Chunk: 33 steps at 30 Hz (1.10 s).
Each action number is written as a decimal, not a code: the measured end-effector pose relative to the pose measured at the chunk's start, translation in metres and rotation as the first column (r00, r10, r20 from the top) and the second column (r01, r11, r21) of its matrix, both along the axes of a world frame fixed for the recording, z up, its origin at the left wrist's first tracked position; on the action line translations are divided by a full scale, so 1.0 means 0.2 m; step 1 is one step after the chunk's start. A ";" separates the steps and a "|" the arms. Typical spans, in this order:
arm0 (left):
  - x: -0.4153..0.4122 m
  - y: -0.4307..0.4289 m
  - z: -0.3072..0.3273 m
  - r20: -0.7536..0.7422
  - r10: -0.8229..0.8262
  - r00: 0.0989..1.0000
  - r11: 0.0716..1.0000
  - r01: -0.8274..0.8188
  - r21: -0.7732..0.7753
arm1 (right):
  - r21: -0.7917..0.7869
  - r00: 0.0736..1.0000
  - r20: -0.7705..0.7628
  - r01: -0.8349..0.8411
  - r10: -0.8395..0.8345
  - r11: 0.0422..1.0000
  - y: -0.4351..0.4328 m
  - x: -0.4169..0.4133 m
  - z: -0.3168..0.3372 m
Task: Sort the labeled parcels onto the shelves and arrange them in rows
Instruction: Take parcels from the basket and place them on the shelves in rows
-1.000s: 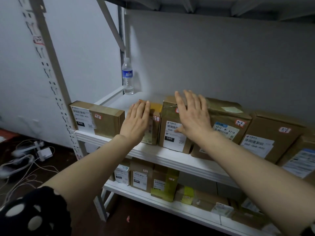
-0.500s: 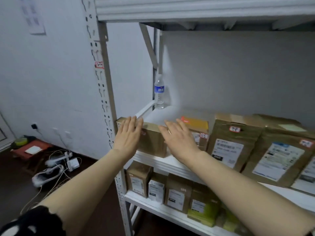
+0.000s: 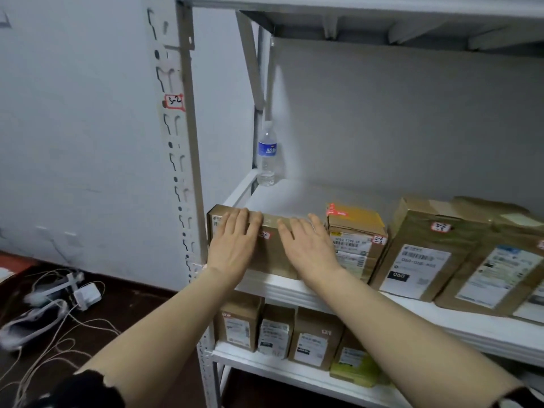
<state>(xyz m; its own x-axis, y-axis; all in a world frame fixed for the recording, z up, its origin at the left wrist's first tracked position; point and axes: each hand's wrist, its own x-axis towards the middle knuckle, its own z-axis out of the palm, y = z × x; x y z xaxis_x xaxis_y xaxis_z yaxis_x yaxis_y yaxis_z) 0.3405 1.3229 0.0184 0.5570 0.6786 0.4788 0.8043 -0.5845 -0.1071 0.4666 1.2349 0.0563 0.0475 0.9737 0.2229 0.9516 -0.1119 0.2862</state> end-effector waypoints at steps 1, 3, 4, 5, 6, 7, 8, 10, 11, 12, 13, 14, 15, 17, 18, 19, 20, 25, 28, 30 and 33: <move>0.01 0.01 -0.01 0.017 0.000 1.000 1.000 0.000 0.014 | 0.002 1.000 -0.008 0.006 -0.006 1.000 0.00 0.00 0.00; 0.02 0.02 -0.03 0.044 -0.030 0.999 0.998 0.028 0.061 | 0.015 0.999 -0.051 0.010 -0.010 1.000 0.00 0.02 0.01; 0.03 0.03 -0.04 0.049 -0.039 0.998 0.996 0.035 0.082 | 0.023 0.997 -0.080 0.021 -0.019 0.999 -0.02 0.03 0.02; 0.03 0.04 -0.05 0.050 -0.048 0.998 0.994 0.043 0.096 | 0.034 0.993 -0.117 0.032 -0.028 0.999 -0.04 0.04 0.05; 0.02 0.03 -0.04 0.051 -0.053 0.997 0.993 0.048 0.104 | 0.040 0.989 -0.146 0.042 -0.036 0.998 -0.06 0.07 0.09; 0.02 0.02 -0.03 0.058 -0.050 0.997 0.994 0.044 0.096 | 0.022 0.984 -0.171 0.060 -0.055 0.998 -0.07 0.10 0.14; 0.02 0.01 -0.02 0.056 -0.043 0.997 0.996 0.039 0.082 | -0.015 0.976 -0.196 0.091 -0.093 0.996 -0.08 0.15 0.18; 0.03 0.00 0.00 -0.020 -0.056 0.998 0.997 0.057 0.056 | -0.113 0.958 -0.214 0.167 -0.188 0.979 -0.08 0.25 0.25; 0.04 0.00 0.02 -0.045 -0.075 0.996 0.997 0.076 0.032 | -0.158 0.948 -0.217 0.203 -0.235 0.966 -0.08 0.29 0.27; 0.05 -0.01 0.03 -0.055 -0.089 0.995 0.996 0.089 0.001 | -0.200 0.936 -0.219 0.234 -0.276 0.951 -0.07 0.33 0.29; 0.06 -0.02 0.04 -0.055 -0.103 0.993 0.995 0.102 -0.016 | -0.238 0.926 -0.217 0.257 -0.309 0.937 -0.07 0.36 0.29; 0.07 -0.03 0.04 -0.055 -0.112 0.992 0.994 0.111 -0.025 | -0.273 0.919 -0.210 0.272 -0.333 0.923 -0.06 0.38 0.28; 0.07 -0.03 0.03 -0.052 -0.115 0.992 0.993 0.113 -0.037 | -0.299 0.915 -0.205 0.279 -0.347 0.912 -0.06 0.38 0.27; 0.08 -0.04 0.03 -0.051 -0.105 0.993 0.994 0.103 -0.049 | -0.321 0.911 -0.205 0.282 -0.357 0.904 -0.04 0.39 0.23; 0.09 -0.03 0.03 -0.050 -0.098 0.994 0.994 0.095 -0.048 | -0.317 0.910 -0.210 0.283 -0.358 0.905 -0.04 0.40 0.22; 0.09 -0.03 0.03 -0.049 -0.093 0.995 0.995 0.090 -0.050 | -0.305 0.907 -0.220 0.285 -0.359 0.909 -0.04 0.40 0.21; 0.10 -0.03 0.03 -0.050 -0.088 0.995 0.995 0.086 -0.054 | -0.289 0.904 -0.231 0.289 -0.360 0.913 -0.04 0.40 0.20; 0.11 -0.04 0.03 -0.041 -0.080 0.996 0.995 0.077 -0.063 | -0.266 0.909 -0.228 0.285 -0.347 0.921 -0.01 0.37 0.20; 0.11 -0.04 0.04 -0.037 -0.088 0.995 0.994 0.086 -0.071 | -0.247 0.906 -0.256 0.277 -0.338 0.928 0.02 0.35 0.19; 0.10 -0.04 0.04 -0.033 -0.098 0.995 0.993 0.095 -0.072 | -0.233 0.908 -0.252 0.278 -0.334 0.932 0.03 0.34 0.18; 0.10 -0.04 0.05 -0.036 -0.101 0.994 0.992 0.098 -0.083 | -0.231 0.907 -0.255 0.280 -0.336 0.932 0.03 0.33 0.18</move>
